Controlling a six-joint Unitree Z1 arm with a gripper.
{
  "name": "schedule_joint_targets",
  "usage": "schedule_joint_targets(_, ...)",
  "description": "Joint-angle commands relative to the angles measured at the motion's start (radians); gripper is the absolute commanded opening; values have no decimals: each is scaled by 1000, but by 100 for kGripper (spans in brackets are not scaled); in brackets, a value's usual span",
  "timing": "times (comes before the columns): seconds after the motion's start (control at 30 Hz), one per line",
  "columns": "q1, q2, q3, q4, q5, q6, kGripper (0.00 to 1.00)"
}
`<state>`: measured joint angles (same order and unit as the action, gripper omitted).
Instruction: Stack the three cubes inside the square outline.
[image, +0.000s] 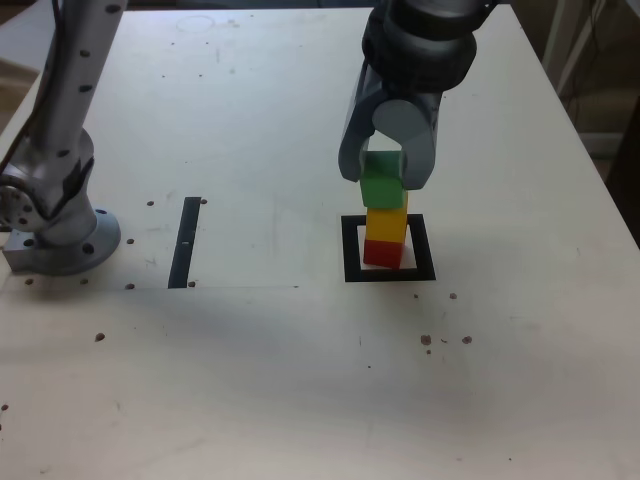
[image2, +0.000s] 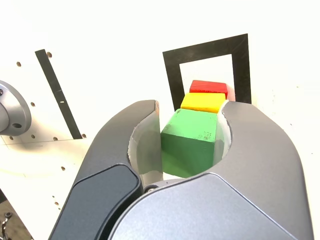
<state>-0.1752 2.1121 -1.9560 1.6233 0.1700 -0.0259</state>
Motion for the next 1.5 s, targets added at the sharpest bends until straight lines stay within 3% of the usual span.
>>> schedule_joint_targets(0.0,2,-4,0,13,3,1,1)
schedule_joint_targets(0.3,2,-4,4,12,2,-6,20)
schedule_joint_targets(0.57,2,-4,15,11,1,-15,54)
schedule_joint_targets(0.63,2,-5,15,10,1,-15,67)
schedule_joint_targets(0.73,2,-13,10,8,5,-14,94)
schedule_joint_targets(0.77,2,-15,8,8,7,-15,97)
schedule_joint_targets(1.1,2,-37,11,5,17,-17,99)
schedule_joint_targets(1.3,2,-124,63,0,22,-35,99)
schedule_joint_targets(1.47,-8,-235,106,4,-1,-40,99)
